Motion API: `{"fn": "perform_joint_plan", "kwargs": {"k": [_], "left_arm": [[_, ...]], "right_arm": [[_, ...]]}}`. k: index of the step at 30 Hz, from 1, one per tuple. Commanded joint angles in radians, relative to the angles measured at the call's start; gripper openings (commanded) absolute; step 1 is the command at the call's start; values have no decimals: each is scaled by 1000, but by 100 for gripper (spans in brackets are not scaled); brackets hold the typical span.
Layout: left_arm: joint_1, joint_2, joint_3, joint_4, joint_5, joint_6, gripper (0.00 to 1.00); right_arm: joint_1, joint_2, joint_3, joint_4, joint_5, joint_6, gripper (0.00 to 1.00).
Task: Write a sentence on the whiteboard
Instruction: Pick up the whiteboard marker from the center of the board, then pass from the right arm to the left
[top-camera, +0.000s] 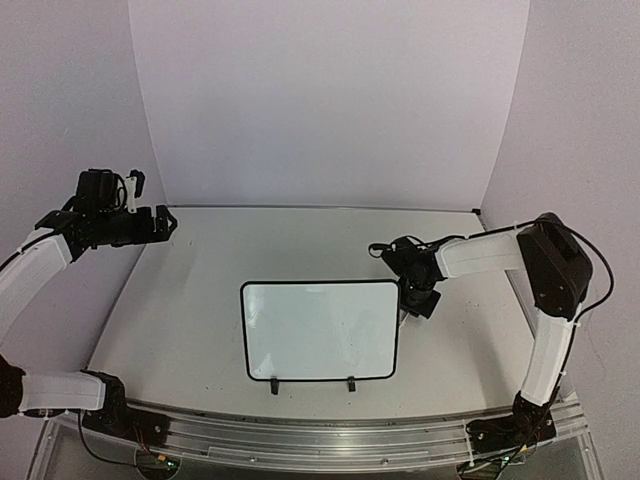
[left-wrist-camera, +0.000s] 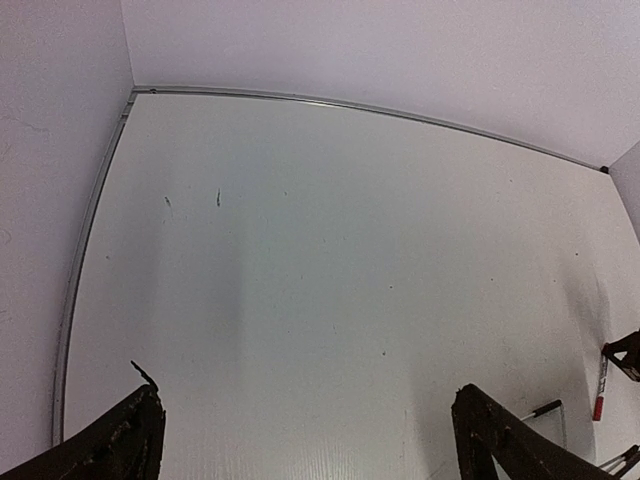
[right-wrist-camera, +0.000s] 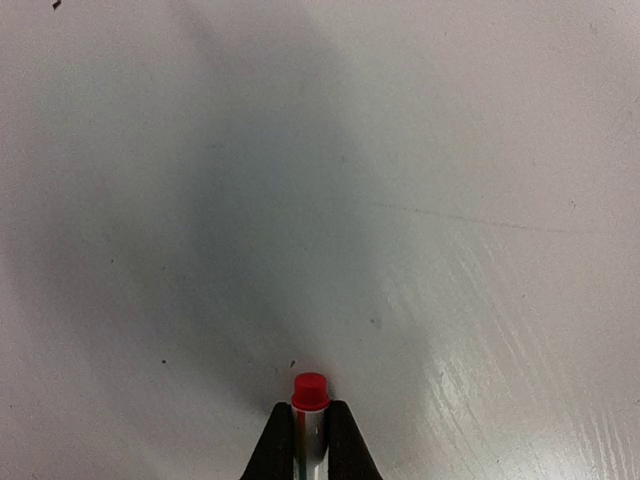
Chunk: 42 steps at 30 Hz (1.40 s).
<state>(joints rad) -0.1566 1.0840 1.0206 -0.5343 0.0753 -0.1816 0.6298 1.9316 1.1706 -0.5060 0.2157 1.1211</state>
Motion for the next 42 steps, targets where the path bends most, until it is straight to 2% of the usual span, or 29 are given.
{"fn": "perform_joint_plan", "kwargs": {"k": [1, 3, 9, 12, 18, 23, 27, 33, 36, 42], "left_arm": [[-4, -7, 15, -4, -19, 16, 99], [-4, -6, 15, -5, -29, 18, 99], [-4, -8, 10, 18, 4, 50, 99], [-4, -18, 16, 41, 68, 60, 99], [-47, -7, 161, -23, 182, 16, 96], [-194, 1, 260, -77, 145, -35, 95], [-269, -15, 235, -8, 208, -166, 93], [-504, 9, 193, 119, 146, -282, 91], [-623, 46, 198, 163, 108, -300, 91], [-761, 83, 159, 333, 109, -380, 92]], "right_arm": [[-57, 57, -30, -85, -30, -61, 4], [-83, 48, -35, -87, -29, -76, 0], [-127, -32, -43, -90, -9, -120, 0], [-146, -120, -33, -107, 30, -149, 0], [-150, -376, 27, -177, 149, -271, 0], [-142, -561, 81, -178, 83, -360, 0], [-76, -626, 168, -172, 24, -381, 0], [88, -621, 249, -33, -53, -342, 0], [176, -599, 278, 61, -26, -330, 0], [302, -552, 303, 217, 62, -293, 0]]}}
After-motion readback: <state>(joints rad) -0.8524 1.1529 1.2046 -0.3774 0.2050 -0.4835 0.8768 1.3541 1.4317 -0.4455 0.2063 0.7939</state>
